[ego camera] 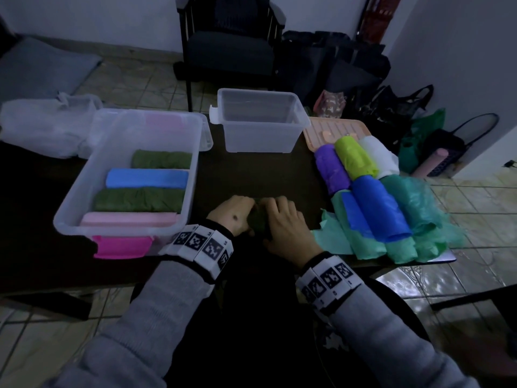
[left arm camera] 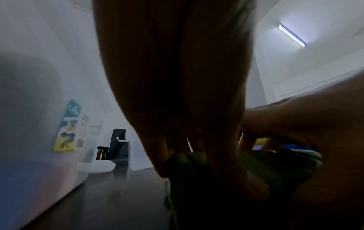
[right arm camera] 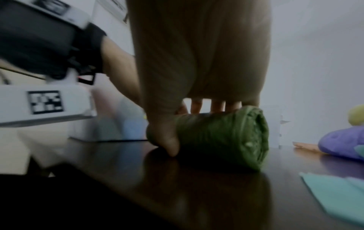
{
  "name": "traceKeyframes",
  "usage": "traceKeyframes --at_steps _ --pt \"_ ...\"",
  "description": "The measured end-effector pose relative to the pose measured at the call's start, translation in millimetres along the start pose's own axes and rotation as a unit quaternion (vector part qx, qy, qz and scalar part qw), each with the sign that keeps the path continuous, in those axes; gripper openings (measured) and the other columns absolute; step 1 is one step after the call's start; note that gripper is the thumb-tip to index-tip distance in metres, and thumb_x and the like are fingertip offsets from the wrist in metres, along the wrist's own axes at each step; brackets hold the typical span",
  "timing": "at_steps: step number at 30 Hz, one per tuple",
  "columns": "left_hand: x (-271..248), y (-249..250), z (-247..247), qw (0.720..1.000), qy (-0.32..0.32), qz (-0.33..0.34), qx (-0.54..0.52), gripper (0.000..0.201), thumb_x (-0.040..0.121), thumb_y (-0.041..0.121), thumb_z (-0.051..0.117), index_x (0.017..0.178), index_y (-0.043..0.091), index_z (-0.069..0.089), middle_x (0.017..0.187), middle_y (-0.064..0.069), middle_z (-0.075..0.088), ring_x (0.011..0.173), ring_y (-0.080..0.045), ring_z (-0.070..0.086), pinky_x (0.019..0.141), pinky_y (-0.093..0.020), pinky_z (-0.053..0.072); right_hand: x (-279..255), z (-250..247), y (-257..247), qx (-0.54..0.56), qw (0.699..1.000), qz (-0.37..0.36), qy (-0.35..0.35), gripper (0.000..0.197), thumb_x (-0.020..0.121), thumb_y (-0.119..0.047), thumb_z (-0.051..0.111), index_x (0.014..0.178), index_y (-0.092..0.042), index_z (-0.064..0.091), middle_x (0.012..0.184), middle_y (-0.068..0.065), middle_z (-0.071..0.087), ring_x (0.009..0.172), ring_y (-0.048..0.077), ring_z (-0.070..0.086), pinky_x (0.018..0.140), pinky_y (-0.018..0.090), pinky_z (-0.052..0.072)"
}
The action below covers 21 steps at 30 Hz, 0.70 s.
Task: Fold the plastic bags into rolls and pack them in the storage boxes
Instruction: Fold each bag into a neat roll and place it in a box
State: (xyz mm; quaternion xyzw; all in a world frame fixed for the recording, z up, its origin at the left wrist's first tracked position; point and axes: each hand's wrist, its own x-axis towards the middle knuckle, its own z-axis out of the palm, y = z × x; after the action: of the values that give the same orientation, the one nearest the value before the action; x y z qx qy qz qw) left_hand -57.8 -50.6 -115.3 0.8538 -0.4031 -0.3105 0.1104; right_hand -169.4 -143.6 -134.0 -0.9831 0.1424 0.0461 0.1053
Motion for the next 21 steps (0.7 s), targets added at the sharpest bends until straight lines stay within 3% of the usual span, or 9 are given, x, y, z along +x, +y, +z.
traceKeyframes --at_steps 4,7,11,16,19,21 --pt "-3.6 1.0 0.3 1.0 -0.008 -0.008 -0.013 0.046 0.08 0.014 0.071 0.123 0.015 0.053 0.119 -0.006 0.057 0.105 -0.024 0.057 0.093 -0.039 0.047 -6.0 -0.1 0.9 0.021 0.999 -0.025 0.014 0.053 0.086 -0.024 0.059 0.133 -0.015 0.036 0.134 0.008 0.037 0.122 0.025 0.037 0.097 0.036 0.036" --pt "-9.3 2.8 0.3 0.999 0.035 0.009 -0.03 0.051 0.081 0.012 0.068 0.128 0.017 0.048 0.122 -0.007 0.054 0.107 -0.024 0.055 0.094 -0.042 0.047 0.1 -3.8 6.3 0.052 0.998 -0.016 -0.011 0.055 0.084 -0.022 0.064 0.132 -0.013 0.039 0.134 0.008 0.04 0.121 0.026 0.04 0.097 0.036 0.037" --pt "-13.3 5.4 -3.8 0.996 0.086 0.035 -0.012 0.045 0.082 0.01 0.068 0.126 0.014 0.057 0.125 -0.007 0.053 0.115 -0.022 0.053 0.092 -0.03 0.041 11.6 -15.5 13.7 0.11 0.991 0.005 -0.073 0.054 0.084 -0.021 0.065 0.133 -0.016 0.041 0.132 0.007 0.044 0.122 0.023 0.042 0.103 0.035 0.036" --pt "-12.8 2.0 -3.4 0.995 0.085 0.019 -0.049 0.043 0.084 0.009 0.065 0.126 0.017 0.058 0.125 -0.009 0.057 0.113 -0.024 0.055 0.088 -0.03 0.041 26.8 -24.0 21.8 0.125 0.985 0.013 -0.121 0.054 0.083 -0.024 0.069 0.13 -0.018 0.044 0.129 0.007 0.044 0.122 0.022 0.042 0.1 0.029 0.034" --pt "-12.4 2.5 -2.9 0.994 0.094 0.012 -0.05 0.046 0.084 0.01 0.066 0.129 0.015 0.056 0.127 -0.01 0.056 0.115 -0.025 0.054 0.091 -0.032 0.041 37.6 -29.9 26.3 0.111 0.983 0.024 -0.142 0.077 0.07 -0.035 0.08 0.134 -0.021 0.039 0.133 0.005 0.039 0.126 0.023 0.035 0.102 0.036 0.036" --pt "-11.7 2.7 -3.0 0.995 0.093 0.008 -0.046 0.048 0.084 0.011 0.067 0.131 0.015 0.054 0.13 -0.01 0.053 0.118 -0.026 0.052 0.095 -0.033 0.04 43.3 -31.9 27.4 0.106 0.979 0.041 -0.167 0.106 0.062 -0.039 0.085 0.145 -0.023 0.021 0.144 0.004 0.03 0.133 0.025 0.026 0.108 0.045 0.033"
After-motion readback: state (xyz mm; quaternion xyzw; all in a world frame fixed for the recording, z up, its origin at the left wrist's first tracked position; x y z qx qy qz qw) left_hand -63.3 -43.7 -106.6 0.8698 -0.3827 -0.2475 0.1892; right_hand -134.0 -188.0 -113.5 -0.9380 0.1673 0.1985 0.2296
